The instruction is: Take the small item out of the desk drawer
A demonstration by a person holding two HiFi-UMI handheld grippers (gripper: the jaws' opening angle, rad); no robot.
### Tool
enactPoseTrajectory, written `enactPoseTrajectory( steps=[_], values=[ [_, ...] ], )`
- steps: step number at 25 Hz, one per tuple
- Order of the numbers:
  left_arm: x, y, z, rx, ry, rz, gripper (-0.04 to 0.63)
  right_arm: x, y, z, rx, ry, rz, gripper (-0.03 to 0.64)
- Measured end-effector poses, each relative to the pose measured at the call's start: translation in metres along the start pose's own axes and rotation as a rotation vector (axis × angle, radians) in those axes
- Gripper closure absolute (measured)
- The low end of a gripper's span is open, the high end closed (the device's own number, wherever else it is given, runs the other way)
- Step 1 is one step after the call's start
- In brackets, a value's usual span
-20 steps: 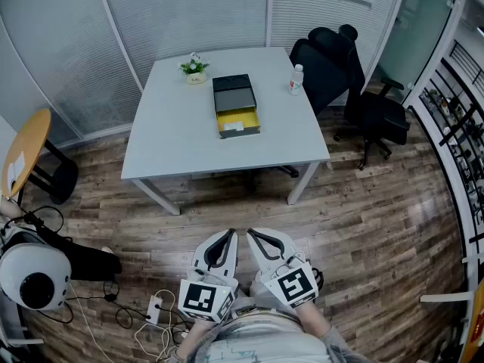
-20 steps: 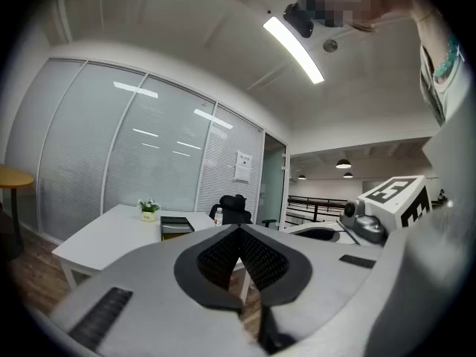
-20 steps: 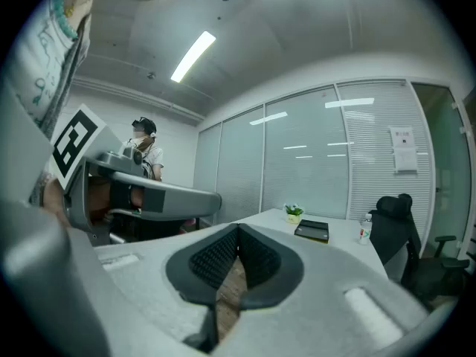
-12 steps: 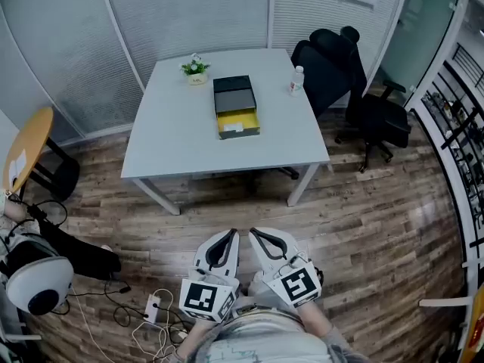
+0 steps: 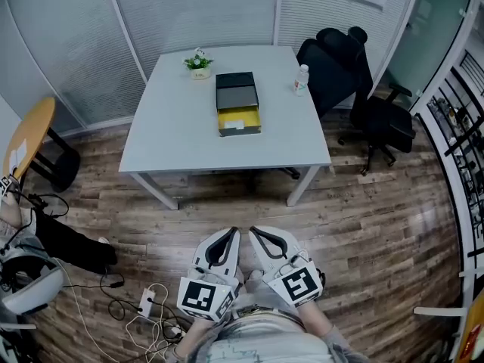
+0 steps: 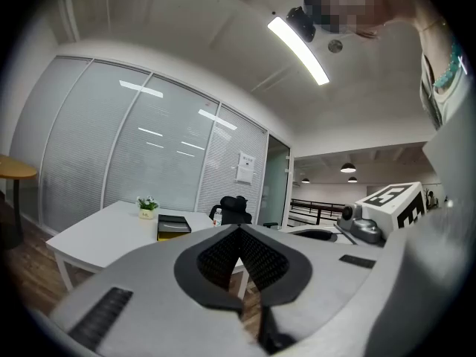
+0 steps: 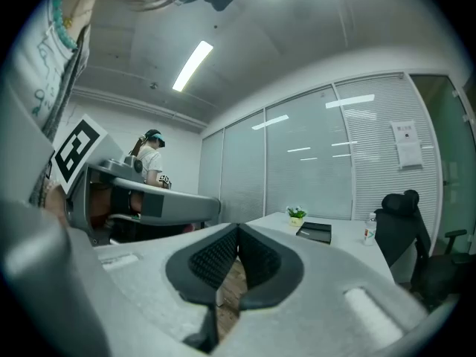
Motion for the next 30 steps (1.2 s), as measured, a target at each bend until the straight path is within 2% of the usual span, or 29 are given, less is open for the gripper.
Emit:
enactPoseTrajectory(
  steps=[9, 19, 30],
  values=[
    [-0.030, 0.010, 0.038, -0.004, 0.017, -0.013, 0.598, 0.029, -0.002, 0.041, 0.005, 0.011, 0.004, 0.617],
    [-0.106, -0.002, 0.105, 0.005, 0.070, -0.026, 0.598, 0.066, -0.024, 0.124, 0.001, 0.037, -0.012, 0.617],
    [-0.158, -0.004, 0.145, -0.005, 0.120, -0.060, 0.598, 0.091, -0.036, 0.180, -0.011, 0.076, 0.001, 0.617]
  ],
)
Point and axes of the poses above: the fingertips, and each gripper's own axes: z forward along the fingers, x to its right, y out of its underside, the point moved 8 cm from there along -z, backward along the fingers, and after that the axes turned 10 degrees about z, right-handed, at the moved point
